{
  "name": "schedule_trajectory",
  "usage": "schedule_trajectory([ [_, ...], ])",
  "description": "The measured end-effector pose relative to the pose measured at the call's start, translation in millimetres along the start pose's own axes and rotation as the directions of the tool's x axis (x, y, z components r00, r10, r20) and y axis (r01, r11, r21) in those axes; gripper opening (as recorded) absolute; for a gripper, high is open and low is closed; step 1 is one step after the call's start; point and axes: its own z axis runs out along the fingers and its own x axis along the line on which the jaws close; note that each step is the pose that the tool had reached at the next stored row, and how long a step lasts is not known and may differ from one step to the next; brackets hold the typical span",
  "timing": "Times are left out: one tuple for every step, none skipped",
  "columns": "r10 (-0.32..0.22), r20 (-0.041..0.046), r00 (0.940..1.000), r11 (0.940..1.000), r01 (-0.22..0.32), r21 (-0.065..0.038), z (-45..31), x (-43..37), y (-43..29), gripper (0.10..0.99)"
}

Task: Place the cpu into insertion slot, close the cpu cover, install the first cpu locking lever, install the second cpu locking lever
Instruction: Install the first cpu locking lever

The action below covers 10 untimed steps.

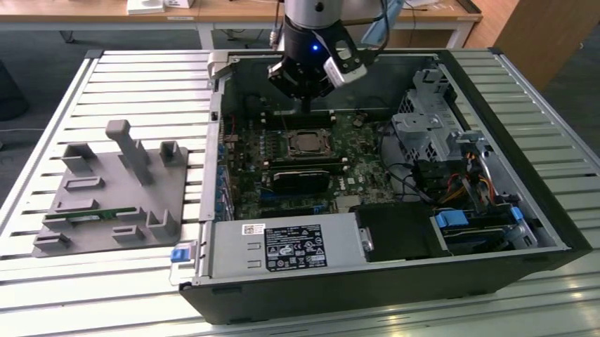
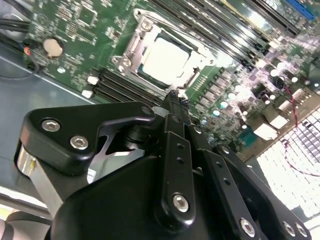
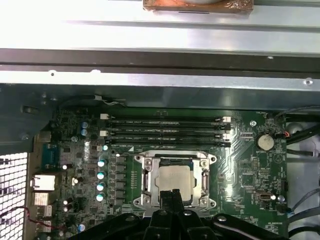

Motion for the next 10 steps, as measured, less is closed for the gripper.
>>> schedule_trajectory([
  [0.0,0.0001,1.0,1.0,0.0,0.0,0.1,4.1,0.0,0.106],
  [0.0,0.0001,1.0,1.0,0.0,0.0,0.1,8.0,0.0,0.106],
  [0.001,0.0001,1.0,1.0,-0.001,0.0,0.1,11.3,0.0,0.106],
  [0.002,0.0003,1.0,1.0,-0.002,0.0,0.6,13.8,0.0,0.106],
  [0.005,0.0008,1.0,1.0,-0.005,0.0,1.4,15.0,-0.1,0.106],
  [0.015,0.0014,0.9999,0.9999,-0.015,0.0,2.1,15.3,0.0,0.106],
  [0.027,0.0024,0.9996,0.9996,-0.027,0.001,2.8,15.4,0.0,0.106],
  [0.034,0.003,0.9994,0.9994,-0.034,0.001,3.7,16.0,-0.1,0.106],
  [0.037,0.0033,0.9993,0.9993,-0.037,0.001,5.0,17.2,-0.2,0.106],
  [0.038,0.0029,0.9993,0.9993,-0.038,0.001,6.6,18.4,-0.4,0.106],
])
